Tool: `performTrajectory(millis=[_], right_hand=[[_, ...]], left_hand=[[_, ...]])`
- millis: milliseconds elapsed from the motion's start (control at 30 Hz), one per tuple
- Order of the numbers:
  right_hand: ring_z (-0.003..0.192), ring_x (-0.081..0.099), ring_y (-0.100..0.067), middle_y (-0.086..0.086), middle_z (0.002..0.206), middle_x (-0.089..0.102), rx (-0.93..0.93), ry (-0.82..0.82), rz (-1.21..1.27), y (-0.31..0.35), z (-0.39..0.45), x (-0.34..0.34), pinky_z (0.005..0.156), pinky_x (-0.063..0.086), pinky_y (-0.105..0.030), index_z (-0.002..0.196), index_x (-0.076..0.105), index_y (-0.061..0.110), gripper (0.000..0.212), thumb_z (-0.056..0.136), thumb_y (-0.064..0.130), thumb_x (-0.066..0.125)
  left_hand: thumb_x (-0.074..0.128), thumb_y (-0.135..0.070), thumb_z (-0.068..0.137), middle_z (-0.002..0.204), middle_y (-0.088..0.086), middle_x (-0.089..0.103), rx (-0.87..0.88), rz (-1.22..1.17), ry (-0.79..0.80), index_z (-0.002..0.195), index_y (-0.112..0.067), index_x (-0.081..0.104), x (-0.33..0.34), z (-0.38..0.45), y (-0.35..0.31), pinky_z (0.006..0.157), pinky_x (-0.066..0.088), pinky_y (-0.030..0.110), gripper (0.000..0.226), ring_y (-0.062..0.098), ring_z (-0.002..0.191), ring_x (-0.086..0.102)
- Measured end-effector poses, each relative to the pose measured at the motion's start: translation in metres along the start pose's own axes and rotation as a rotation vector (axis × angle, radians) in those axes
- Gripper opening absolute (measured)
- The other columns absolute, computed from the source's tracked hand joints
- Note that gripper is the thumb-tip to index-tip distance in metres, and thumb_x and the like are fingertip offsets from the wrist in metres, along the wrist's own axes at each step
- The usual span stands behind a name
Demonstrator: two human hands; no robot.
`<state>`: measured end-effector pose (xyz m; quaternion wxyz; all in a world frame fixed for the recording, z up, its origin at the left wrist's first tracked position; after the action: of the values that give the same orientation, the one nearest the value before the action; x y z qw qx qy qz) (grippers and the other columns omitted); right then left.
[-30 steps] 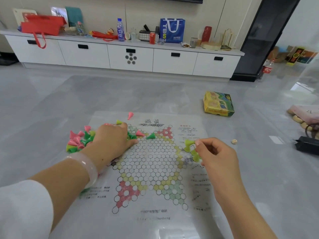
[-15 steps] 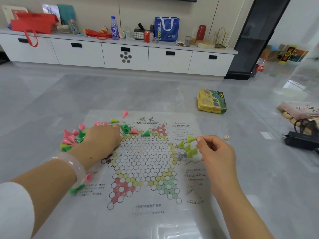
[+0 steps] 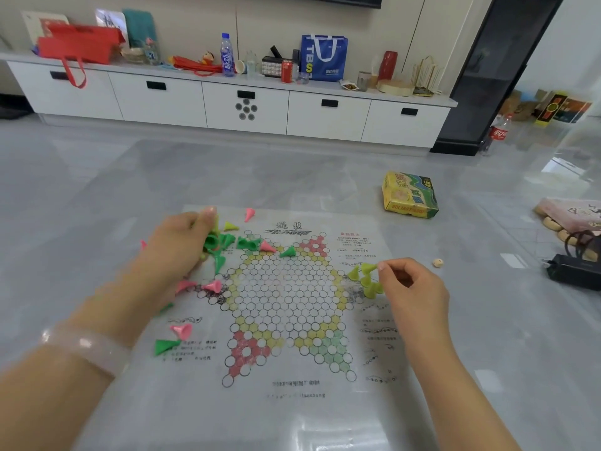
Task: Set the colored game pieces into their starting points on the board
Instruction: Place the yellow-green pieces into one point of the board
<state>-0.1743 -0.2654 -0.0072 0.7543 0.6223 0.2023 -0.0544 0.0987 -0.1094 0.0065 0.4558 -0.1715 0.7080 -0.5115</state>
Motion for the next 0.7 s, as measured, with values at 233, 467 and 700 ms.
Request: performTrajectory(millis=[233, 467, 700], right_hand=[[0.072, 0.057, -0.001, 0.012, 0.076, 0.065, -0.024, 0.034, 0.009, 0.007, -0.009, 0.008, 0.063, 0.040, -0.015, 0.078, 0.066, 0.022, 0.013, 0.085, 0.014, 0.059], [0.071, 0.057, -0.001, 0.011, 0.075, 0.064, -0.041, 0.050, 0.017, 0.009, -0.011, 0.011, 0.063, 0.039, -0.015, 0.074, 0.064, 0.024, 0.016, 0.086, 0.014, 0.060], [0.069, 0.056, -0.001, 0.012, 0.074, 0.064, -0.056, 0.056, 0.008, 0.007, -0.010, 0.015, 0.064, 0.040, -0.016, 0.073, 0.064, 0.026, 0.018, 0.086, 0.015, 0.060]], left_hand=[[0.043, -0.032, 0.093, 0.049, -0.001, 0.044, -0.494, -1.155, 0.210, 0.070, -0.011, 0.042, 0.026, -0.066, 0.033, 0.026, 0.021, 0.012, 0.031, 0.004, 0.030, 0.030], [0.040, -0.029, 0.096, 0.050, -0.001, 0.045, -0.337, -0.676, 0.091, 0.076, -0.007, 0.045, 0.015, -0.058, 0.038, 0.034, 0.029, 0.018, 0.030, 0.007, 0.036, 0.033], [0.036, -0.037, 0.094, 0.064, 0.004, 0.048, 0.003, 0.227, -0.049, 0.076, -0.006, 0.046, -0.004, -0.041, 0.038, 0.055, 0.047, 0.034, 0.038, 0.018, 0.052, 0.048]])
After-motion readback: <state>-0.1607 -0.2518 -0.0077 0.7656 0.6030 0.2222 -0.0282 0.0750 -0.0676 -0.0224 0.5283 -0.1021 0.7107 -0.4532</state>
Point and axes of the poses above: each hand's wrist, its own z-axis towards the middle knuckle, its own x-axis out of the palm, y = z × x, the point moved 7 cm from there along z, towards the middle knuckle
